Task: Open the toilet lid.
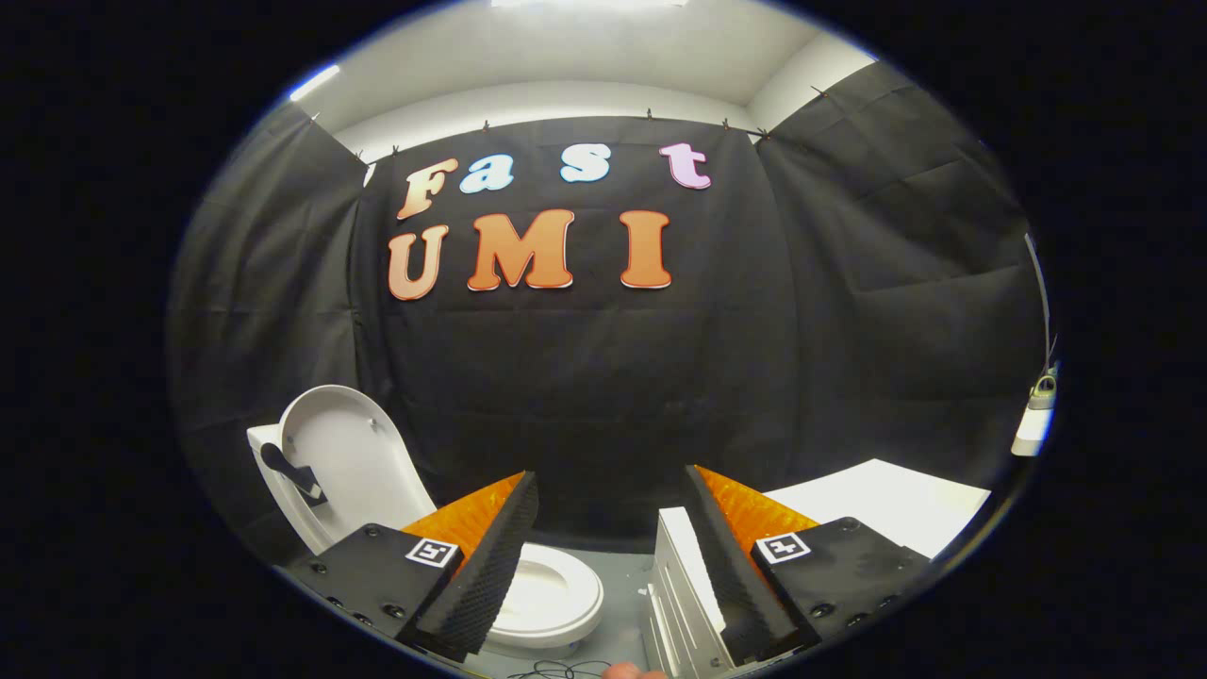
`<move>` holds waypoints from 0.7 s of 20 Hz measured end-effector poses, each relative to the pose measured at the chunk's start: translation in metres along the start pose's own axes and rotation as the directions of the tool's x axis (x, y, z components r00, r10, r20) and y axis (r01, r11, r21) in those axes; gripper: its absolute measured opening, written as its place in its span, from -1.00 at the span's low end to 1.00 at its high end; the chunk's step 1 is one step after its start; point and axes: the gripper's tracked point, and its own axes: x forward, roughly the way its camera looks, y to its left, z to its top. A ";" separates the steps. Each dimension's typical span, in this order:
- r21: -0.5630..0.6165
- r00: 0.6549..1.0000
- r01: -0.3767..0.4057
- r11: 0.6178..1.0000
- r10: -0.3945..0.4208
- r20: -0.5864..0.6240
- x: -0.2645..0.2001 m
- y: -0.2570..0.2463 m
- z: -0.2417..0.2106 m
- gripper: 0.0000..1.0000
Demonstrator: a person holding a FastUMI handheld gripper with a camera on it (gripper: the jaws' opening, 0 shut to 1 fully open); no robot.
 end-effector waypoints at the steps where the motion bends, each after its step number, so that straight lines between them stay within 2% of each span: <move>1: 0.009 1.000 0.013 1.000 -0.013 -0.003 -0.002 -0.005 -0.001 0.97; 10: 0.039 0.991 0.133 0.990 -0.132 -0.037 -0.004 -0.057 -0.036 0.98; 14: 0.035 0.989 0.146 0.989 -0.146 -0.010 -0.005 -0.060 -0.032 0.98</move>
